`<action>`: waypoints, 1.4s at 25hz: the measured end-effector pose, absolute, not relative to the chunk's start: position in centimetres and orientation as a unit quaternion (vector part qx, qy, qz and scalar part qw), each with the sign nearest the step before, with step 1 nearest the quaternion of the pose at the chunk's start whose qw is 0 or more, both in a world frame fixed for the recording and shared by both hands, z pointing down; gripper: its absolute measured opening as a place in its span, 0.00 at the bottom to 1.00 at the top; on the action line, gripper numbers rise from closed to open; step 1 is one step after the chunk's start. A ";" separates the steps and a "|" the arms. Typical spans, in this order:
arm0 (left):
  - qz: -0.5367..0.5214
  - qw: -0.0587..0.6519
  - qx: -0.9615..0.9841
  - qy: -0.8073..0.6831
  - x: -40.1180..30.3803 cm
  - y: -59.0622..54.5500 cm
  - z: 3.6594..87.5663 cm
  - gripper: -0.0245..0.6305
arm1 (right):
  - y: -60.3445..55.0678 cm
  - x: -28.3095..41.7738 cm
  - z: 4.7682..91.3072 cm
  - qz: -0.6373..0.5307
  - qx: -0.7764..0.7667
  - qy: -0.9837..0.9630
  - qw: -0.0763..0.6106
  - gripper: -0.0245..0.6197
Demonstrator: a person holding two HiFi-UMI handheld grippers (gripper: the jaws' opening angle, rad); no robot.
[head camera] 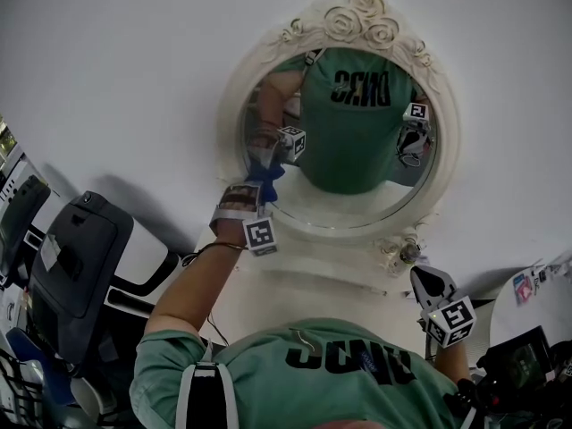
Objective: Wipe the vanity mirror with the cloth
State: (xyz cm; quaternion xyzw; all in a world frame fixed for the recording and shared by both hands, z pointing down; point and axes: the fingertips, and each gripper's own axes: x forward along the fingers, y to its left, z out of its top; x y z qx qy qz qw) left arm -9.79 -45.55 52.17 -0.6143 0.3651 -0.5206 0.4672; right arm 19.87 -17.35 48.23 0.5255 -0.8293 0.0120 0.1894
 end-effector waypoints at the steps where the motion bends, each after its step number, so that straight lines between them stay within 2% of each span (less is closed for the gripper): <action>1: -0.523 0.468 -0.613 0.363 -9.7 -45.5 52.2 0.19 | -17.3 20.1 48.3 0.013 0.527 -0.828 0.190 0.06; 6: -0.512 0.488 -0.620 0.339 -5.9 -44.2 52.4 0.19 | -17.3 20.3 48.8 0.018 0.524 -0.831 0.187 0.06; 13: -0.445 0.535 -0.663 0.276 5.5 -40.0 52.0 0.19 | -17.1 20.6 49.1 0.019 0.525 -0.831 0.182 0.06; 18: -0.451 0.561 -0.651 0.240 11.2 -38.3 53.1 0.19 | -16.2 22.1 49.9 0.031 0.541 -0.822 0.173 0.06; 23: -0.409 0.599 -0.651 0.225 17.3 -36.4 52.3 0.19 | -15.4 23.2 50.4 0.037 0.552 -0.817 0.163 0.06; 31: -0.413 0.620 -0.651 0.147 24.5 -33.7 54.8 0.19 | -14.4 25.0 51.4 0.051 0.571 -0.806 0.148 0.06; 35: -0.410 0.626 -0.644 0.157 25.3 -33.5 54.4 0.19 | -14.1 26.0 51.8 0.054 0.580 -0.800 0.145 0.06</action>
